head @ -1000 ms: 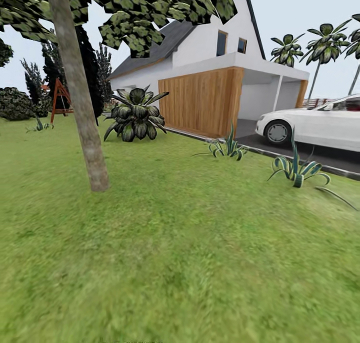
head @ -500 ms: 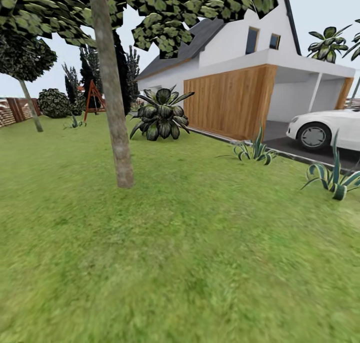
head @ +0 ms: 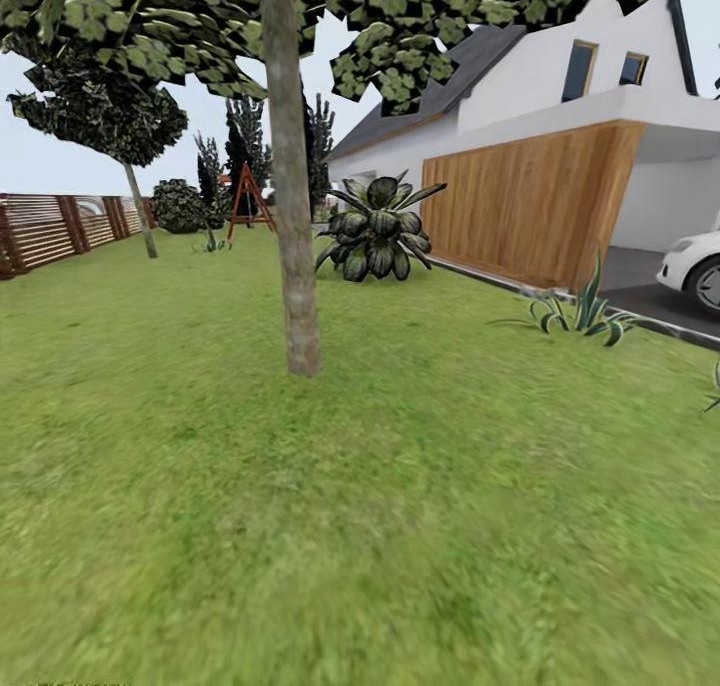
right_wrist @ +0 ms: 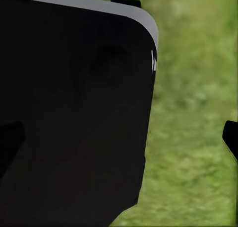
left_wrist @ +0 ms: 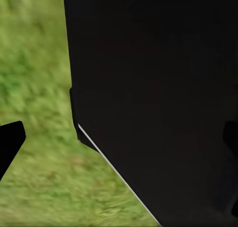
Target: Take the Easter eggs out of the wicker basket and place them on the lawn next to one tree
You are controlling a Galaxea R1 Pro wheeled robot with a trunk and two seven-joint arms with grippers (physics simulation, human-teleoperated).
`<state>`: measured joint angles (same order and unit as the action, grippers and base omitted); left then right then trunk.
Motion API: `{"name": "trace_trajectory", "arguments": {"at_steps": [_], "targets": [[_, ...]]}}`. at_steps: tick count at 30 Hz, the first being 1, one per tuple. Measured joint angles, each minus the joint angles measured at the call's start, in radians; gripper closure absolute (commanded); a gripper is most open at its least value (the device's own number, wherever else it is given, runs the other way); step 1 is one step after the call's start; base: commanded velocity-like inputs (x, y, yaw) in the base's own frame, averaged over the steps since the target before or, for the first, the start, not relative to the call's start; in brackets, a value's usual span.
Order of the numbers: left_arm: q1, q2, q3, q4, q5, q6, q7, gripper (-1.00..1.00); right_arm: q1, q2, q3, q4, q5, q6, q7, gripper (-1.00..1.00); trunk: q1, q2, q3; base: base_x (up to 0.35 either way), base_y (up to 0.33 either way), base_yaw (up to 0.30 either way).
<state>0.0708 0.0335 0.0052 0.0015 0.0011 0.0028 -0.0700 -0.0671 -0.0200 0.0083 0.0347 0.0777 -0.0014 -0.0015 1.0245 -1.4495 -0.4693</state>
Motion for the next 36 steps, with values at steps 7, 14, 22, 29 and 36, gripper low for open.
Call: {"name": "trace_trajectory", "arguments": {"at_steps": [7, 14, 22, 29, 36], "targets": [[0.000, 0.000, 0.000, 0.000, 0.001, 0.000, -0.001, -1.00, 0.000, -0.001, -0.001, 0.000, 0.000, 0.000, 0.000, -1.00, 0.000, 0.000, 0.000, 0.258, 0.227, 0.299], [0.000, 0.000, 0.000, 0.000, 0.002, 0.001, 0.000, -1.00, 0.000, -0.002, 0.000, 0.000, 0.001, -0.001, 0.002, -1.00, 0.000, 0.000, 0.000, 0.262, 0.227, 0.197], [0.000, 0.000, 0.000, 0.000, 0.002, 0.001, 0.000, -1.00, 0.001, -0.003, 0.001, 0.000, 0.001, -0.001, 0.003, -1.00, 0.000, 0.000, 0.000, 0.262, 0.227, 0.025], [0.000, 0.001, 0.000, 0.000, 0.002, 0.001, 0.000, -1.00, 0.000, -0.003, 0.001, 0.000, 0.001, -0.001, 0.002, -1.00, 0.000, 0.000, 0.000, 0.262, 0.227, 0.229], [0.000, 0.001, 0.000, 0.000, 0.002, 0.001, -0.001, -1.00, 0.000, -0.003, 0.001, 0.000, 0.001, -0.001, 0.002, -1.00, 0.000, 0.000, 0.000, 0.262, 0.227, 0.219]]}}
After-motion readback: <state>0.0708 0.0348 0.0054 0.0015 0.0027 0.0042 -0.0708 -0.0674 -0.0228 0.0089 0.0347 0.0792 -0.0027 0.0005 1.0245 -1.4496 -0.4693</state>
